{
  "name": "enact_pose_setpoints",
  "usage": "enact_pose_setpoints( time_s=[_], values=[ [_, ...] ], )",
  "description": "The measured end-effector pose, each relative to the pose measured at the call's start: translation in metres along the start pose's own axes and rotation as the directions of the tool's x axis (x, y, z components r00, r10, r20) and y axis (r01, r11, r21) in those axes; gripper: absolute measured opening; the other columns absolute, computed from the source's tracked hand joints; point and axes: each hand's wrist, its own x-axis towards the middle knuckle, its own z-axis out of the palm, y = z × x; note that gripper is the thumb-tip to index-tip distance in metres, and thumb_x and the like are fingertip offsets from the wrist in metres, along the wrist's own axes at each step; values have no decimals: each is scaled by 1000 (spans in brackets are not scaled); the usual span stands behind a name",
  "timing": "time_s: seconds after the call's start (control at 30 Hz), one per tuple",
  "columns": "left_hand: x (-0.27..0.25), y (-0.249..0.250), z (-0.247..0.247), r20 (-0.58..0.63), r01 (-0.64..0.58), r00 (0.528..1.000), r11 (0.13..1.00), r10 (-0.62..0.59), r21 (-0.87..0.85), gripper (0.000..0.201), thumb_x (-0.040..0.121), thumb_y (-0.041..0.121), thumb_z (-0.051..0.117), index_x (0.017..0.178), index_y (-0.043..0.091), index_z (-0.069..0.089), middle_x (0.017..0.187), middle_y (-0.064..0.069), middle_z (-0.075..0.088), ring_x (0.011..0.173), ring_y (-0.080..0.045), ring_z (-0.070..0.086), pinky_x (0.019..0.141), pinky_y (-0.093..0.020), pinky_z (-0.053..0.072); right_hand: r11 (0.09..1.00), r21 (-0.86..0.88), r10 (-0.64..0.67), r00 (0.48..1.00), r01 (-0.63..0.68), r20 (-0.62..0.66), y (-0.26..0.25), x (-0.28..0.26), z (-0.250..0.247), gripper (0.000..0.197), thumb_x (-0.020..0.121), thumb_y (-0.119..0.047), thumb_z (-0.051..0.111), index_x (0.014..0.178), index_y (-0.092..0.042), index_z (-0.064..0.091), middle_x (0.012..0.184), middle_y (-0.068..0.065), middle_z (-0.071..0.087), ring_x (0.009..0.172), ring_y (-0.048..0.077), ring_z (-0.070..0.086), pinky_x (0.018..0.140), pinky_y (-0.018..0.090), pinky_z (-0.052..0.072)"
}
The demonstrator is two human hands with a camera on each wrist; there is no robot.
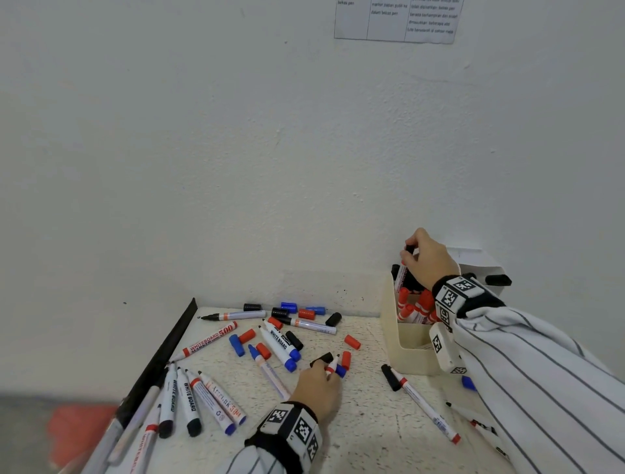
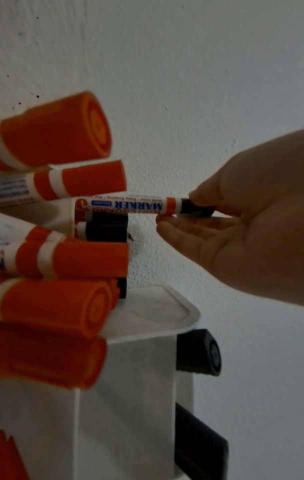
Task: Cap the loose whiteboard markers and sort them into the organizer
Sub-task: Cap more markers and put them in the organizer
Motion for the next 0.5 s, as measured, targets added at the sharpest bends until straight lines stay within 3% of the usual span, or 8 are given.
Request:
enact_pose_setpoints(
  time_s=[0.1,0.2,0.27,0.33,0.43,0.5],
  values=[
    [3,0,-2,-74,3,997,998,-8,-63,33,98,23,38,128,13,47,100,2,57,79,-7,53,71,-17,46,998,-47,45,999,-44,5,-6,0,-1,19,89,-29,57,99,-17,48,95,1,54,87,24,55,72,34,45],
    [2,0,-7,-87,49,994,975,-69,-216,31,97,21,43,125,14,52,97,-6,64,75,-13,55,81,-32,54,993,-39,110,993,-108,41,-10,2,0,10,93,-20,52,101,-15,48,94,3,58,81,24,53,56,24,36],
    [0,0,-11,-68,78,992,946,-104,-316,28,97,19,43,121,11,54,87,-8,63,65,-15,56,76,-35,55,990,-40,134,989,-132,59,-13,3,2,7,94,-19,48,101,-18,47,97,2,63,83,24,56,60,25,41],
    [-1,1,-15,-66,79,992,934,-109,-349,26,97,20,43,119,10,54,91,-8,65,62,-15,56,71,-32,55,987,47,149,986,-153,80,-14,4,4,11,95,-12,44,105,-14,47,105,6,64,89,24,58,69,25,44],
    [0,1,-21,-81,78,991,947,-108,-311,27,96,23,44,119,13,56,101,-7,67,78,-16,61,82,-32,55,986,13,163,981,-165,103,-16,2,4,15,96,-11,42,111,-10,45,97,9,58,81,22,51,53,16,32],
    [-2,2,-23,-52,94,992,941,-117,-324,24,95,22,47,114,14,57,100,-8,67,80,-18,61,86,-39,54,990,33,134,987,-137,83,-16,1,5,22,92,-16,53,111,-7,45,101,14,58,88,29,53,63,22,33]
  ],
)
